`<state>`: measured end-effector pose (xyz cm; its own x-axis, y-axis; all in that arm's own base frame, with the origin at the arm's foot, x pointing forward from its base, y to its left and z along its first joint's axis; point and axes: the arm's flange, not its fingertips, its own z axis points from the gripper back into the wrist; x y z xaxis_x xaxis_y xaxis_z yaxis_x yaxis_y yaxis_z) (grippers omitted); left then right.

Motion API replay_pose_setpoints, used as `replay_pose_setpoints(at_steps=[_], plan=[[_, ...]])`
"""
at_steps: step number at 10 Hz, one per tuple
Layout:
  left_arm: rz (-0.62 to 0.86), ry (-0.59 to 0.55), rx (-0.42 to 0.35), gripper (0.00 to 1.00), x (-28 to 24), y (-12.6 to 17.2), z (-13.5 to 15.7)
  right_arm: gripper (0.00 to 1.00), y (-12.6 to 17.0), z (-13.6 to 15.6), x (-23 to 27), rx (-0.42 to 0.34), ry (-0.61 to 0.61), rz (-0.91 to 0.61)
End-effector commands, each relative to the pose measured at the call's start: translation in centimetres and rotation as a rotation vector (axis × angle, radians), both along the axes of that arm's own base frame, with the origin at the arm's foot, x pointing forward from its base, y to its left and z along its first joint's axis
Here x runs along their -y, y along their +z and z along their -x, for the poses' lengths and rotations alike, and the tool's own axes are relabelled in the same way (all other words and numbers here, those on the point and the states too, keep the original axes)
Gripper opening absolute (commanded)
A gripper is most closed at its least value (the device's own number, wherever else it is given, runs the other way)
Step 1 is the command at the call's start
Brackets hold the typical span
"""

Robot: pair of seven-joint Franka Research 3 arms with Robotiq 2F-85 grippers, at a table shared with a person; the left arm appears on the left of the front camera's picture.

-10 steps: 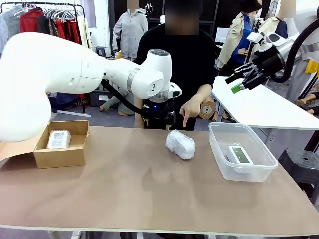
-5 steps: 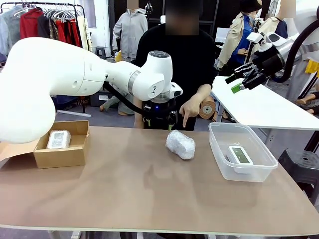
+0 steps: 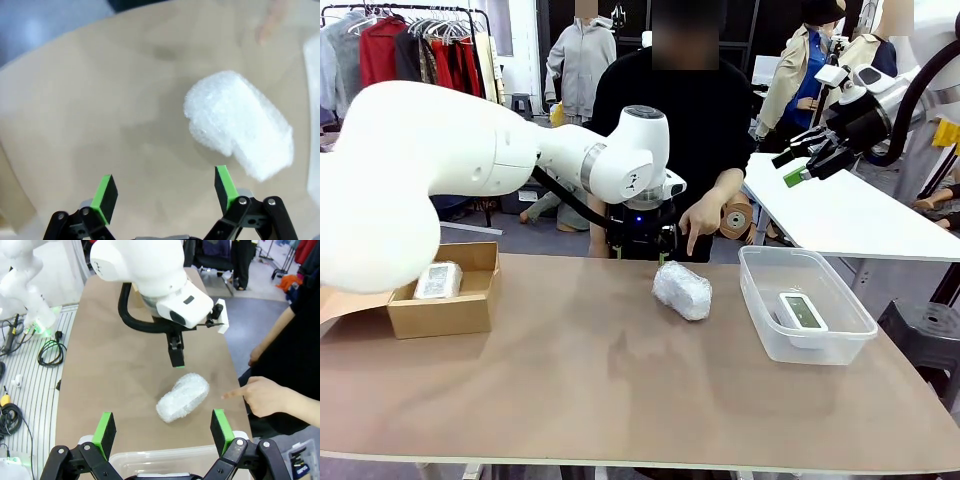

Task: Separate and place wrapped and unwrapped clocks.
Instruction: Pick up the Digital clock indicated by the person.

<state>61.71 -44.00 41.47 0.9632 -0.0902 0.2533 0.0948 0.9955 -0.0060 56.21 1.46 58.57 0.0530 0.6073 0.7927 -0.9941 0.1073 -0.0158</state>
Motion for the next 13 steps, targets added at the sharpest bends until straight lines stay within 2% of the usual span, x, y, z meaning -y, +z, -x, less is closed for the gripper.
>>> replay_pose_setpoints(at_steps=[1,6,9,11,13], plan=[[0.022,0.241,0.004,1.00,4.1,0.3,-1.0,1.00,0.2,0.1,0.0,0.004,0.002,0.007],[0.196,0.537,-0.096,1.00,8.6,-0.9,-0.7,1.00,0.2,0.1,0.0,0.004,0.002,0.007],[0.254,0.515,-0.131,1.00,10.0,-2.5,-1.4,1.00,0.2,0.1,0.0,0.004,0.002,0.007],[0.249,0.550,-0.179,1.00,10.7,-3.6,-1.5,1.00,0.2,0.1,0.0,0.004,0.002,0.007],[0.238,0.570,-0.191,1.00,10.7,-4.6,-1.8,1.00,0.2,0.1,0.0,0.004,0.002,0.007]])
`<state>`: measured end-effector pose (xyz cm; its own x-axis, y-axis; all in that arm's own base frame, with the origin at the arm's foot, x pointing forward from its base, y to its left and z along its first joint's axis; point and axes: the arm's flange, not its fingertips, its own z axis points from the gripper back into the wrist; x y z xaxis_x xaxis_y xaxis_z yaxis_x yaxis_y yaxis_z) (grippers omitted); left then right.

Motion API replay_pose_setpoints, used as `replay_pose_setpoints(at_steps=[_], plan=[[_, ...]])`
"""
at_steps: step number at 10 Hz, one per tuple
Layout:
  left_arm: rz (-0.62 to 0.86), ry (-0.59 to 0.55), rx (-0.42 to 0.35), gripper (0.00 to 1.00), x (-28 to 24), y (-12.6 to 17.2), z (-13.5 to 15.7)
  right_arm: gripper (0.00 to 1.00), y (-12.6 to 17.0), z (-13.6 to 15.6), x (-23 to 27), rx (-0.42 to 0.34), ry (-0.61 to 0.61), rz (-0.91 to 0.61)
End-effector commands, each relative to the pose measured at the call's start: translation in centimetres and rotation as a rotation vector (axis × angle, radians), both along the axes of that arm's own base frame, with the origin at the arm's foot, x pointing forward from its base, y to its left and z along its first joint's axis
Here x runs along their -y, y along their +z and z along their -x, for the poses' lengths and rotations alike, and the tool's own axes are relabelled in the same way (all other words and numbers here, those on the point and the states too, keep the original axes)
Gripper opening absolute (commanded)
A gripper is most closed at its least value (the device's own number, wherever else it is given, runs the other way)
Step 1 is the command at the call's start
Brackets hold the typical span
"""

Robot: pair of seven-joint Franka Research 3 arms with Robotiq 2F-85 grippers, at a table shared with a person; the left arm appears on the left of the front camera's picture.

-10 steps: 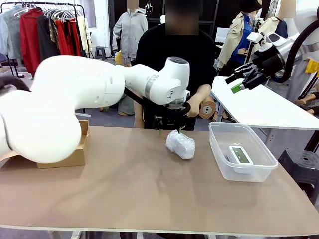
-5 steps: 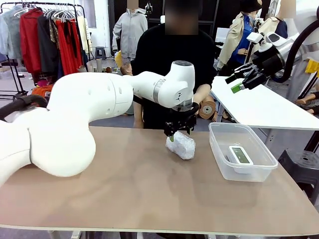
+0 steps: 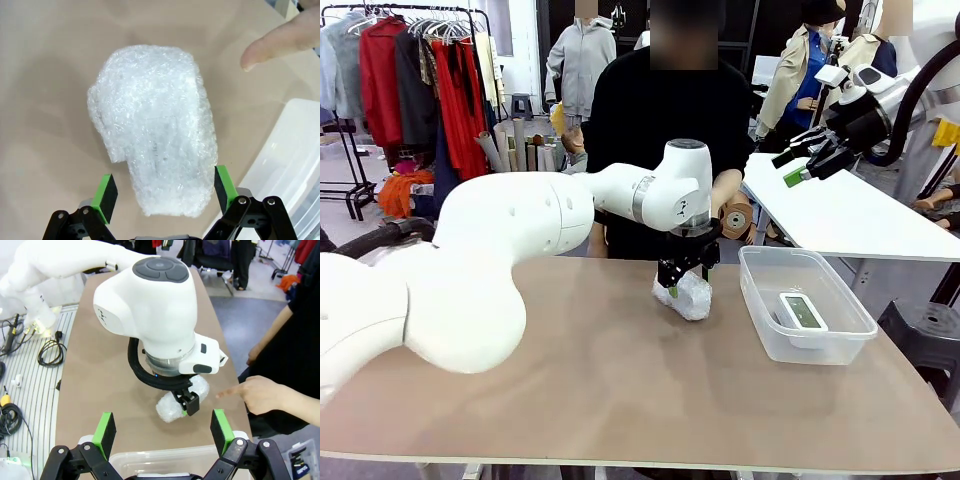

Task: Separate and place wrapped and unwrapped clocks.
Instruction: Pick up the Digital clock indicated by the person.

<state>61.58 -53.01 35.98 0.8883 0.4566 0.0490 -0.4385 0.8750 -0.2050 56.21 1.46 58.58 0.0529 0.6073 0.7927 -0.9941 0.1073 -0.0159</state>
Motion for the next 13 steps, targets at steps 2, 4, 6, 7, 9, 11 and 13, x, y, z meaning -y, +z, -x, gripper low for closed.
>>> replay_pose_setpoints(at_steps=[2,4,6,7,9,11,13], plan=[[0.007,0.042,-0.029,1.00,1.6,0.0,-2.3,1.00,0.2,0.1,0.0,0.004,0.002,0.007],[0.012,0.050,-0.030,1.00,1.4,-0.8,-2.6,1.00,0.2,0.1,0.0,0.004,0.002,0.007],[0.016,0.056,-0.032,1.00,1.4,-1.4,-2.8,1.00,0.2,0.1,0.0,0.004,0.002,0.007],[0.015,0.044,-0.033,1.00,1.2,-1.5,-2.9,1.00,0.2,0.1,0.0,0.004,0.002,0.007],[0.002,0.031,-0.014,1.00,-0.2,-2.0,-0.8,1.00,0.2,0.1,0.0,0.004,0.002,0.007],[0.002,0.031,-0.014,1.00,-0.2,-2.0,-0.8,1.00,0.2,0.1,0.0,0.004,0.002,0.007],[-0.002,-0.005,0.007,0.64,-0.2,-2.1,-0.7,1.00,0.2,0.1,0.0,0.004,0.002,0.007]])
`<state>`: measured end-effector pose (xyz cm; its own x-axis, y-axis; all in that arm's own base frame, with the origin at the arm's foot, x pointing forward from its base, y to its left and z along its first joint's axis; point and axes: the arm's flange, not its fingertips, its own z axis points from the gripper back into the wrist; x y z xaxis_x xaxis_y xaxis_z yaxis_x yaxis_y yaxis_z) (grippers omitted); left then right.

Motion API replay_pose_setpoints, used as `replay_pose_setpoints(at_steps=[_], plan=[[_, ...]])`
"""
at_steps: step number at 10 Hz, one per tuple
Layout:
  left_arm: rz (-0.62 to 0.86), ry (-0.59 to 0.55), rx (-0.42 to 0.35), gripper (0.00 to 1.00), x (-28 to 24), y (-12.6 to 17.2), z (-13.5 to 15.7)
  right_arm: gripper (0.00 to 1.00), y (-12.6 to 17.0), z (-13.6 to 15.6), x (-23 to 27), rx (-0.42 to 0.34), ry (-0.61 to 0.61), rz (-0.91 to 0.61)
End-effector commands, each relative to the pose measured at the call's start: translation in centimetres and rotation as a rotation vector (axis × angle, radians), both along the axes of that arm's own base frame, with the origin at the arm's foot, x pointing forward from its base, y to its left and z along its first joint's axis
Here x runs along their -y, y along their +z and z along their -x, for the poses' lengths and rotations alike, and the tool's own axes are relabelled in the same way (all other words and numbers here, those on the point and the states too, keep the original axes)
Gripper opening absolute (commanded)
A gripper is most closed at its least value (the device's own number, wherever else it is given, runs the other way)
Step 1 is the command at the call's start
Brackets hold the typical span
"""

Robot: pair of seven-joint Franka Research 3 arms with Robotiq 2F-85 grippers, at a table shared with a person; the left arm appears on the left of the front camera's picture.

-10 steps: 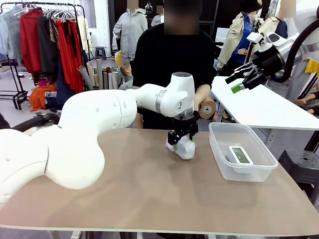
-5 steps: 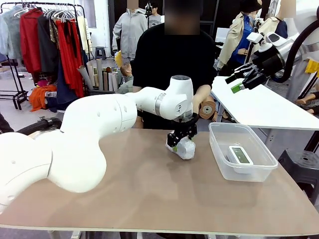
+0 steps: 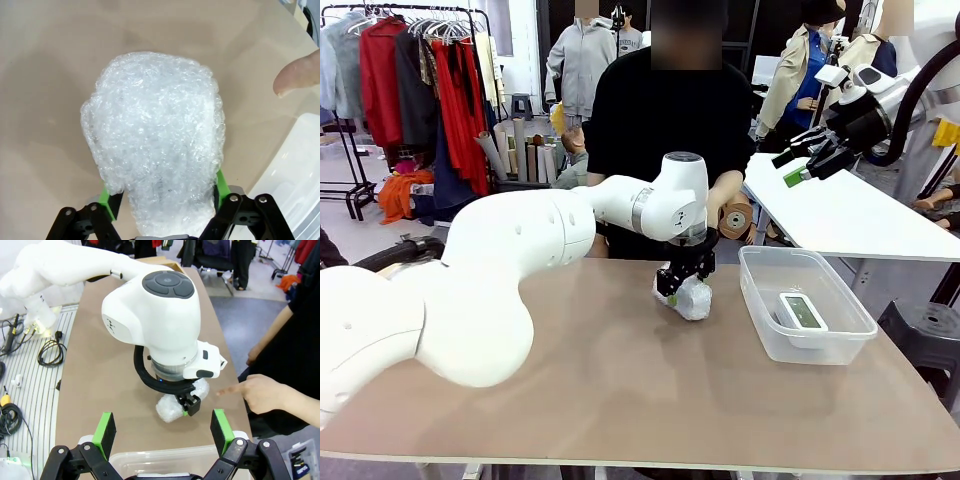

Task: Separate and place wrapped and unwrapped clocks.
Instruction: Pick up the Digital clock indicated by the person.

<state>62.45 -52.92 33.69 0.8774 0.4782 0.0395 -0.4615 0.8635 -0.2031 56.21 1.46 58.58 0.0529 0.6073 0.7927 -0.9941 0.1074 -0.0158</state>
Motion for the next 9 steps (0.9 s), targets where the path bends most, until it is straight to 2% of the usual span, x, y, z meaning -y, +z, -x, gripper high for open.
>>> replay_pose_setpoints(at_steps=[1,3,4,7,9], plan=[[-0.005,-0.033,0.019,0.44,-0.1,0.4,0.3,1.00,0.2,0.1,0.0,0.004,0.002,0.007],[-0.026,-0.056,0.033,0.05,0.1,0.9,0.5,1.00,0.2,0.1,0.0,0.004,0.002,0.007],[-0.031,-0.081,0.040,0.00,-0.1,1.4,0.8,1.00,0.2,0.1,0.0,0.004,0.002,0.007],[-0.048,-0.101,0.073,0.00,-0.2,2.7,1.4,1.00,0.2,0.1,0.0,0.004,0.002,0.007],[-0.088,-0.125,0.095,0.00,-0.6,4.6,1.8,1.00,0.2,0.1,0.0,0.004,0.002,0.007]])
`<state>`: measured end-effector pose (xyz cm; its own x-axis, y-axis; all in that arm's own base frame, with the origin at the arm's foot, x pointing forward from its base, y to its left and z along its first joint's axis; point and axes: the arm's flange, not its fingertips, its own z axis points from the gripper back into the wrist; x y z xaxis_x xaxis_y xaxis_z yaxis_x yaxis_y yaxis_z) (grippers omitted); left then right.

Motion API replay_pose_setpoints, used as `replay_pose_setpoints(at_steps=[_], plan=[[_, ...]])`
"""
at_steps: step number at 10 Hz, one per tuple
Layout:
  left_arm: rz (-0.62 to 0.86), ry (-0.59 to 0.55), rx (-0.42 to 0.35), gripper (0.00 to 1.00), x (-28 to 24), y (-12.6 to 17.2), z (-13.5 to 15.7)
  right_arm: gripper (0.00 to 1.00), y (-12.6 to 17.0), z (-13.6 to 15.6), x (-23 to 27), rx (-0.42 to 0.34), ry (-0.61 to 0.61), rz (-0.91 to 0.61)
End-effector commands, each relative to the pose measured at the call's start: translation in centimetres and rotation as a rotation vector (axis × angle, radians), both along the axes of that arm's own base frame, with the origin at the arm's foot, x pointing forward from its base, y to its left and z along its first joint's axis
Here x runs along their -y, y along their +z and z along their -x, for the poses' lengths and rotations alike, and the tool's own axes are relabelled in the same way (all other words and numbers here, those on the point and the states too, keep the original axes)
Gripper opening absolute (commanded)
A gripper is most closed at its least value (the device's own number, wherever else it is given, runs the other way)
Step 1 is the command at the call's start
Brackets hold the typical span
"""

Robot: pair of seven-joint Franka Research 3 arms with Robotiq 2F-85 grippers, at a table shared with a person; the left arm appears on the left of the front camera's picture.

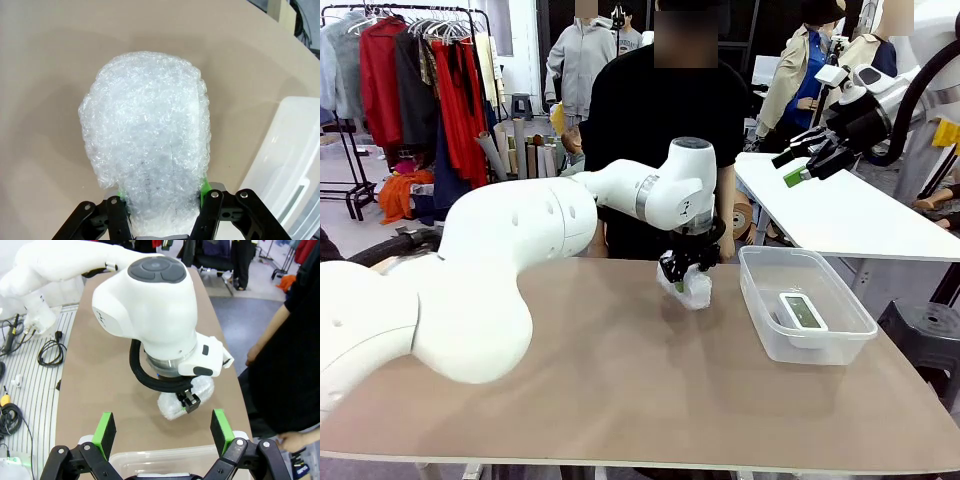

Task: Separate and place wrapped and unwrapped clocks.
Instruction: Pick up the Digital clock indicated by the person.

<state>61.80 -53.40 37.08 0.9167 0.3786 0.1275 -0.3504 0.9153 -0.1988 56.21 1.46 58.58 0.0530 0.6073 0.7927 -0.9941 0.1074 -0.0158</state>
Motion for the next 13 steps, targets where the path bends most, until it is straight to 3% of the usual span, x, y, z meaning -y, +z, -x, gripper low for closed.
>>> replay_pose_setpoints(at_steps=[1,6,9,13], plan=[[-0.077,-0.063,0.028,0.00,-1.3,2.2,1.3,1.00,0.2,0.1,0.0,0.004,0.002,0.007],[-0.129,-0.364,-0.067,0.00,-4.5,9.2,4.6,1.00,0.2,0.1,0.0,0.004,0.002,0.007],[-0.177,-0.538,-0.182,0.00,-6.7,13.4,5.8,1.00,0.2,0.1,0.0,0.004,0.002,0.007],[-0.154,-0.629,-0.147,0.00,-9.1,19.7,6.6,1.00,0.2,0.1,0.0,0.004,0.002,0.007]])
